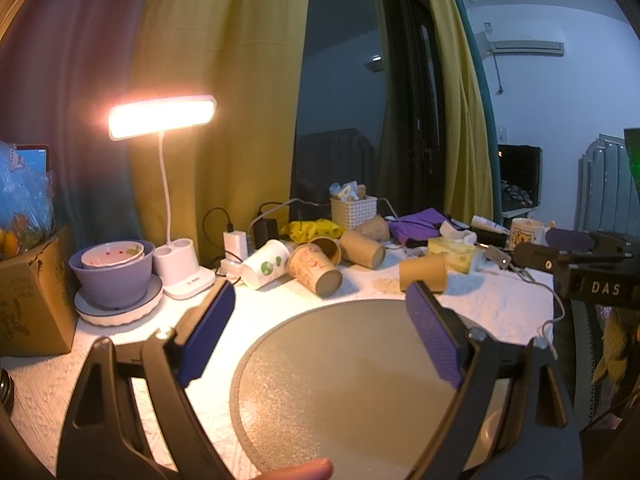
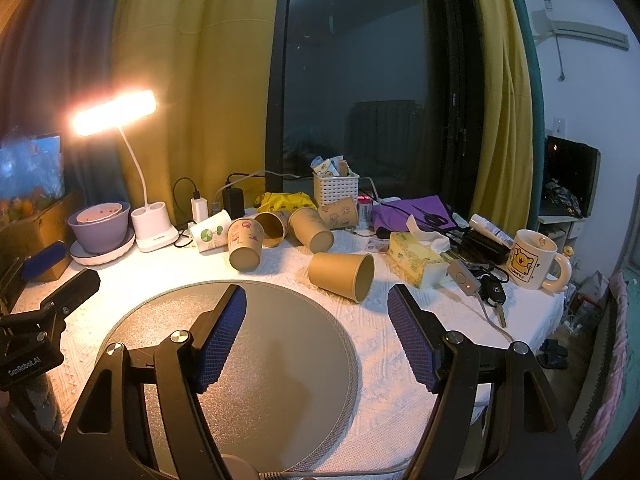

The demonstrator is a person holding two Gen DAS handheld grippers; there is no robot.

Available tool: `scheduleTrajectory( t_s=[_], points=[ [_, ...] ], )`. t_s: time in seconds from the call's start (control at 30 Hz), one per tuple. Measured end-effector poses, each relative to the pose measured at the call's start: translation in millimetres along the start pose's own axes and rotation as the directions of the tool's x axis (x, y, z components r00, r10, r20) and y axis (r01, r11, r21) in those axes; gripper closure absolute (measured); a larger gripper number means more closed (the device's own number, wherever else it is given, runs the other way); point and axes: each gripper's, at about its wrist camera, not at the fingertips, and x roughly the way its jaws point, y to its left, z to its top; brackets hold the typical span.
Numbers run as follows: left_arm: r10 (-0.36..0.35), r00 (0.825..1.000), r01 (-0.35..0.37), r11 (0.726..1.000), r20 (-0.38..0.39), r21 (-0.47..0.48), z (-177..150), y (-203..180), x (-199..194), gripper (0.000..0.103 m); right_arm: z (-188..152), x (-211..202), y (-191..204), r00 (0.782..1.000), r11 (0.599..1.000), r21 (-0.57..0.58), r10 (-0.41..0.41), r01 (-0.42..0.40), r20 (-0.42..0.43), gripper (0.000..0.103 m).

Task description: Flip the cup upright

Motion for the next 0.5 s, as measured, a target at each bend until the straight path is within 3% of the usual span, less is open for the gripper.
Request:
scheduleTrajectory(
  t_s=[0.5],
  points=[
    [0.000, 1.000, 0.000, 1.000, 0.000, 0.000, 0.1, 2.4, 0.3, 0.015, -0.2, 0.0, 0.8, 1.000, 1.000, 0.000, 0.000, 0.000, 0.001, 0.027]
  ],
)
